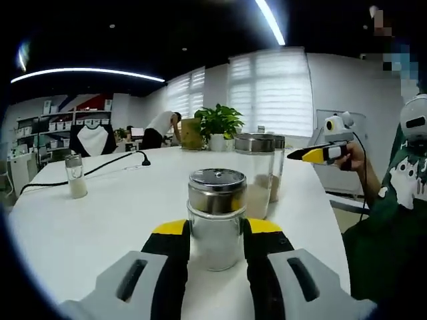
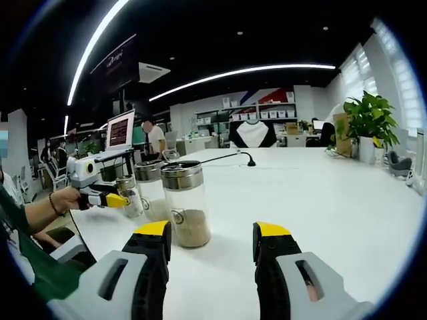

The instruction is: Rotate the seasoning bottle until the label or dispensing opening points toward the visible target arrow and the bottle remains upright within the marked orientation range

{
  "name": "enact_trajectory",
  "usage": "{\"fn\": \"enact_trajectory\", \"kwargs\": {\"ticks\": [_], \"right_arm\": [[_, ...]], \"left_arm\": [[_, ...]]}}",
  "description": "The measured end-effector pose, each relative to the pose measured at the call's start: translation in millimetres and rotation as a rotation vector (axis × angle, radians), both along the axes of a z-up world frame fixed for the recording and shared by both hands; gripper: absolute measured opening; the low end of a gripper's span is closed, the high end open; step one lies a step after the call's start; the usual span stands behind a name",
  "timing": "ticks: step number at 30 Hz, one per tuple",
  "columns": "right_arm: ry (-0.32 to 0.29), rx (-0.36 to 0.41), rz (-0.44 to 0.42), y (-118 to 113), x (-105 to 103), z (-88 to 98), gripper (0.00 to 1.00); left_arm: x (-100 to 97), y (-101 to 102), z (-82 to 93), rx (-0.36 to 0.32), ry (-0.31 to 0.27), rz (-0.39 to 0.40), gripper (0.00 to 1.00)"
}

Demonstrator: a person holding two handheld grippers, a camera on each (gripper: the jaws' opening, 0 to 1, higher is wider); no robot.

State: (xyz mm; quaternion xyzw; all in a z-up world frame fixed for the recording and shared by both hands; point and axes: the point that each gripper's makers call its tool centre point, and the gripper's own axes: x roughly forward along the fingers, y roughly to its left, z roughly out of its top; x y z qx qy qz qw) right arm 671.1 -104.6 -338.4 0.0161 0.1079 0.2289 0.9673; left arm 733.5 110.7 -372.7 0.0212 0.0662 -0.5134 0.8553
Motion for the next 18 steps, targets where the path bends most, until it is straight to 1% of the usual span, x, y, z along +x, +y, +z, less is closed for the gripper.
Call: {"fn": "enact_trajectory", "kwargs": {"ticks": [5,11,18], "right_arm": [[-0.001,-0.004,0.0,0.3,-0.3,-0.2,0.49],[0.004,-0.004,-0.004,-0.9,-0.4,-1.4,0.49],[0.01,-0.005,-0.004,-0.5,-1.0,-2.9,0.49]], "left_arm": [[-1.3,-2.6,-0.3,0.022,-0.016,-0.063,0.33],[-0.7,-3.0,-1.0,0.034,-0.02,-0.103,0.33],[-1.3,-4.8,-0.7,0.072,-0.017,-0.162,0.33]]}}
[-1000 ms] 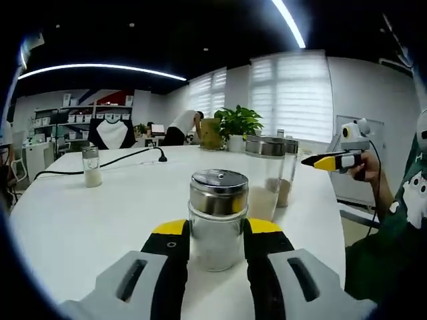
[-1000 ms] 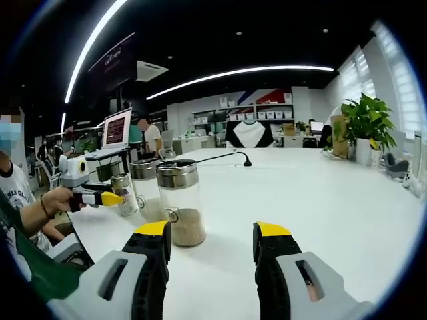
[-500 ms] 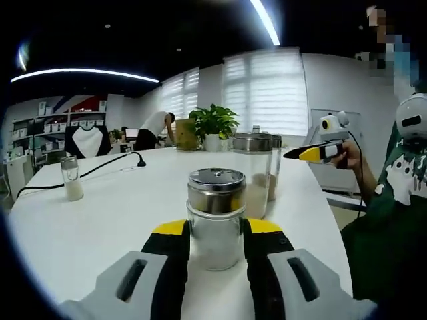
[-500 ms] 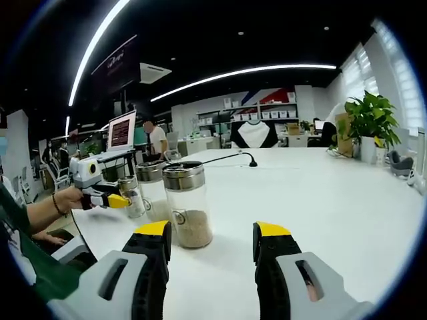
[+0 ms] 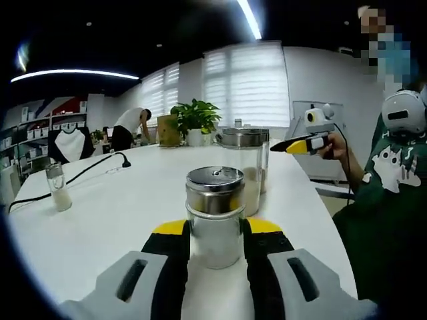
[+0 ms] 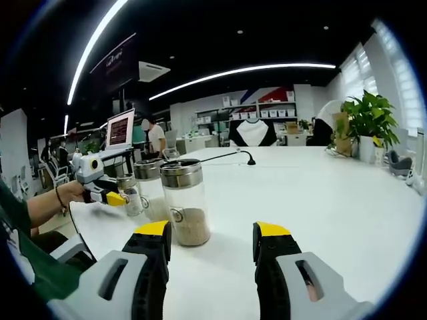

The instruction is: Rotate the seasoning bottle until the label or dispensing opening points toward the visible target arrow and the bottle remains upright within the marked orientation range

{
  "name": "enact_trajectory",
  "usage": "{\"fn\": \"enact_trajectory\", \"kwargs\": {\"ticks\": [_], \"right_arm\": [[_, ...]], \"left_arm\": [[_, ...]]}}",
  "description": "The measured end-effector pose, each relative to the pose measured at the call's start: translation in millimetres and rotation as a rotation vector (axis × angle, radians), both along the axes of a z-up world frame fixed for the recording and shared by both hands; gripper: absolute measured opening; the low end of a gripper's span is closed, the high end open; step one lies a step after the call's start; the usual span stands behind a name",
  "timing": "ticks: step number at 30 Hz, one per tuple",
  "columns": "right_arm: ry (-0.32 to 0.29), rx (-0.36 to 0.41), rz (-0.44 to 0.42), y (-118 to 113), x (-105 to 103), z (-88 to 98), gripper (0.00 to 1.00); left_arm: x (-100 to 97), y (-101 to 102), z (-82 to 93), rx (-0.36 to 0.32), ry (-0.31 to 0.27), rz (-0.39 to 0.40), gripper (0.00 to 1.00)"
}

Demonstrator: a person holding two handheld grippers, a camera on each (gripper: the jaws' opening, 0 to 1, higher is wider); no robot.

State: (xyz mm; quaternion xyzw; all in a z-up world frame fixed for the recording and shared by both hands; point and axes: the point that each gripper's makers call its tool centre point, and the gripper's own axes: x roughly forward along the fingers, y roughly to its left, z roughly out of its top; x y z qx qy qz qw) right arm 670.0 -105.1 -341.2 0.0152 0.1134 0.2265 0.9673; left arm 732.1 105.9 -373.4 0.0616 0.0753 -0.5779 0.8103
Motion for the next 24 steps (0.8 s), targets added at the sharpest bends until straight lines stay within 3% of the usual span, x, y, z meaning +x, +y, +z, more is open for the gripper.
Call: {"fn": "enact_trajectory", "kwargs": {"ticks": [2,8,24], "right_arm": [[0.0,-0.001,0.0,0.4,-0.1,0.1,0.49],[0.006,0.001,0.002,0.0,1.3,-1.3,0.49],[0.01,0.001,0.011,1.1,1.9,-2.2,0.49]], "left_arm": [[-0.7,-1.0,-0.4,0.028,-0.017,-0.014,0.33],[0.7,0.6,-0.9,0.012,0.018,-0.08,0.33],[2.7,1.2,-2.2,0.027,0.037,-0.162,0.33]]}}
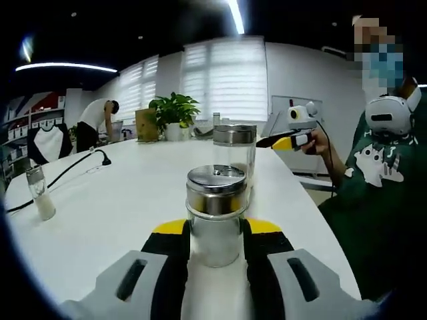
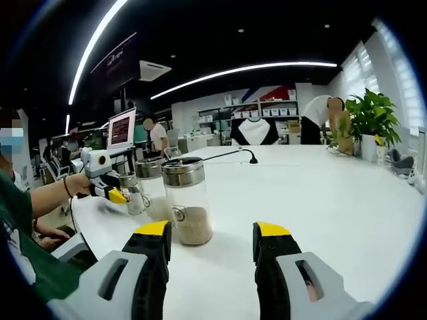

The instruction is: Rotate the seasoning bottle until the label or dispensing opening points toward the visible target arrow and the bottle remains upright within the marked orientation range

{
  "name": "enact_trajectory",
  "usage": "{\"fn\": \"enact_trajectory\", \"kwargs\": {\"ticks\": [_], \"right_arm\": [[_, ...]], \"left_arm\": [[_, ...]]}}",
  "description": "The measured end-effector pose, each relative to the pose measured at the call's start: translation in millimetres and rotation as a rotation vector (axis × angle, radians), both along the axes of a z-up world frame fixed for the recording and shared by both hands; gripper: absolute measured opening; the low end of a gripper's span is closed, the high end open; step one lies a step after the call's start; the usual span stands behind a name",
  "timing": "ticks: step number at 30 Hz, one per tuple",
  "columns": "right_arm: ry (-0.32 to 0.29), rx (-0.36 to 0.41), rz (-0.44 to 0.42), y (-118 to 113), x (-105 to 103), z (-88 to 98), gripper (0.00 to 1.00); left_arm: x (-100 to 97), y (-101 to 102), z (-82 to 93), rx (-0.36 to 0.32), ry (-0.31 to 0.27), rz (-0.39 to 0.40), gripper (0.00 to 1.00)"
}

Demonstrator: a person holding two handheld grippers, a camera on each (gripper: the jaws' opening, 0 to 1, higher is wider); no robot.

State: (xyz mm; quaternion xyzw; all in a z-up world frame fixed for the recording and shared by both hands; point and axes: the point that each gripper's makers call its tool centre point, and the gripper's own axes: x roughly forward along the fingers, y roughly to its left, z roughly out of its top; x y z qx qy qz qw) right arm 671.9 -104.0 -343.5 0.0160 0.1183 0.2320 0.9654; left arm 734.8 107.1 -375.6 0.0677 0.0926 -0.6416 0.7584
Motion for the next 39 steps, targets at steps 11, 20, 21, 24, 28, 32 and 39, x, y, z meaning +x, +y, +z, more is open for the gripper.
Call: {"fn": "enact_trajectory", "kwargs": {"ticks": [11,20,21,24,28,32,39], "right_arm": [[0.006,-0.006,0.003,-1,1,-1.0,0.49],[0.011,-0.007,0.007,-2,1,-2.8,0.5],[0.007,-0.007,0.007,-3,1,-1.7,0.5],[0.003,-0.01,0.006,-3,0,-0.5,0.5],[-0.003,-0.006,0.001,-3,1,0.8,0.5],[0.001,-0.01,0.005,-2,0,0.3,0.5],[0.005,-0.013,0.007,0,-1,-0.8,0.5]], "left_arm": [[0.3,-1,0.4,-0.017,0.011,-0.006,0.37],[-1.0,-4,3.6,0.014,0.008,0.09,0.5],[-2.6,-3,4.0,0.007,0.01,0.102,0.5],[-6.7,-3,9.4,-0.032,0.02,0.135,0.5],[-4.1,4,7.8,-0.03,0.019,0.227,0.51],[-0.3,15,9.9,-0.065,0.037,0.337,0.51],[-10.1,15,20.0,-0.151,0.065,0.442,0.51]]}}
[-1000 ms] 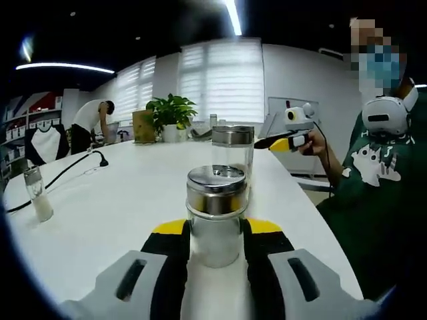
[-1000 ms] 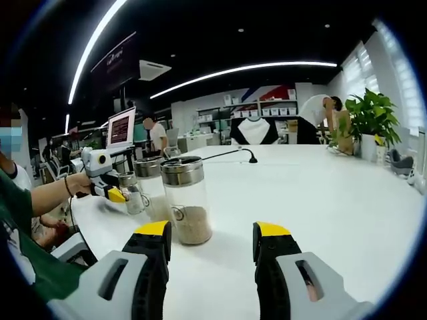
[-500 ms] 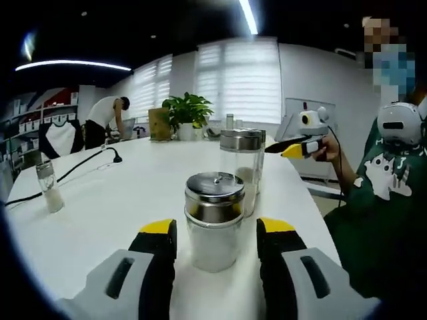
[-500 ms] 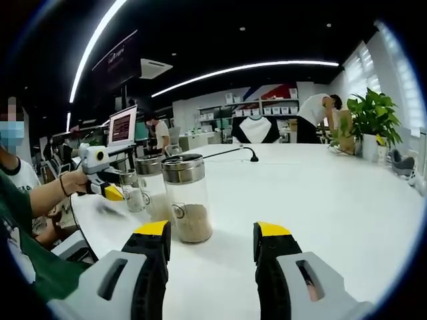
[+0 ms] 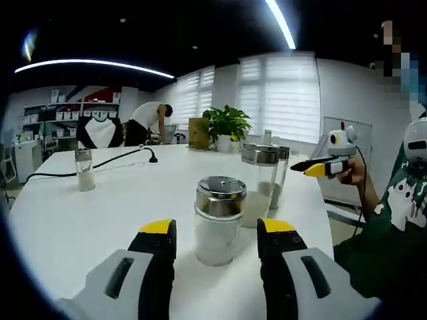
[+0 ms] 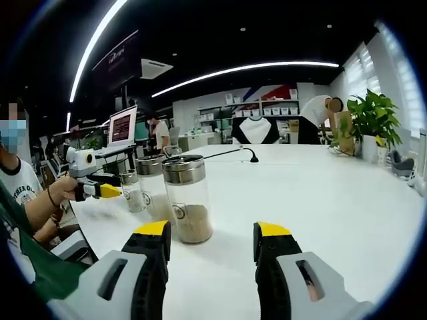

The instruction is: Rotate the seasoning bottle until the label or dispensing opening points toward the visible target arrow and the bottle remains upright within the marked orientation range

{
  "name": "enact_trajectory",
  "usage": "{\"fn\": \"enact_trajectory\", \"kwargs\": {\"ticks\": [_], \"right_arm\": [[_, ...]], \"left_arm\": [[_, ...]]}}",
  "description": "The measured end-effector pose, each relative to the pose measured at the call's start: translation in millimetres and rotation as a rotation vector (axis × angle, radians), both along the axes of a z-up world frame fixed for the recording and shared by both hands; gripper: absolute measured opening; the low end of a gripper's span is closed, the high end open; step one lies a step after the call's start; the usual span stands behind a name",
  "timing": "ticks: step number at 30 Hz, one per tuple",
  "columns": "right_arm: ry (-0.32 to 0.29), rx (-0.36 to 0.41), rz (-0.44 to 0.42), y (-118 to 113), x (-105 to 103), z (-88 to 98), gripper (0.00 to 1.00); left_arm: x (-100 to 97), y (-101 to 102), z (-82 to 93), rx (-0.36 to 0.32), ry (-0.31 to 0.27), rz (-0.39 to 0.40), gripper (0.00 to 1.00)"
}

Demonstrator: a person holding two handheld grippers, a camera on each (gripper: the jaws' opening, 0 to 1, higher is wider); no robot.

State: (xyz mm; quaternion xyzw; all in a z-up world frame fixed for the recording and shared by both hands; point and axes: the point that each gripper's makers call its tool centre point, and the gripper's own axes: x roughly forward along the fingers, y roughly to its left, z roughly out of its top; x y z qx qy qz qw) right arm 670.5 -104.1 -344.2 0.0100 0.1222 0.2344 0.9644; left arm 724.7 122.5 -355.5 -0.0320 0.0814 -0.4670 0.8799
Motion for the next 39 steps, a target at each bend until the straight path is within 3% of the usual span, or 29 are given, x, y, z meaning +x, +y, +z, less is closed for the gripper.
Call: {"fn": "enact_trajectory", "kwargs": {"ticks": [6,13,25,35,39], "right_arm": [[-0.003,-0.002,0.002,0,-1,1.1,0.5],[0.0,-0.002,0.002,0,-2,0.1,0.5],[-0.009,0.002,-0.01,-4,-4,3.3,0.5],[-0.004,0.003,-0.008,-3,-4,1.5,0.5],[-0.001,0.004,-0.009,-4,-3,0.6,0.5]], "left_arm": [[-2.4,0,0.0,-0.049,0.035,0.088,0.51],[0.8,7,-6.5,0.044,-0.031,0.265,0.51],[9.9,1,-0.2,-0.044,-0.026,0.429,0.51],[14.1,-5,0.5,-0.057,-0.03,0.464,0.5],[17.0,-3,-4.0,-0.078,-0.001,0.475,0.45]]}}
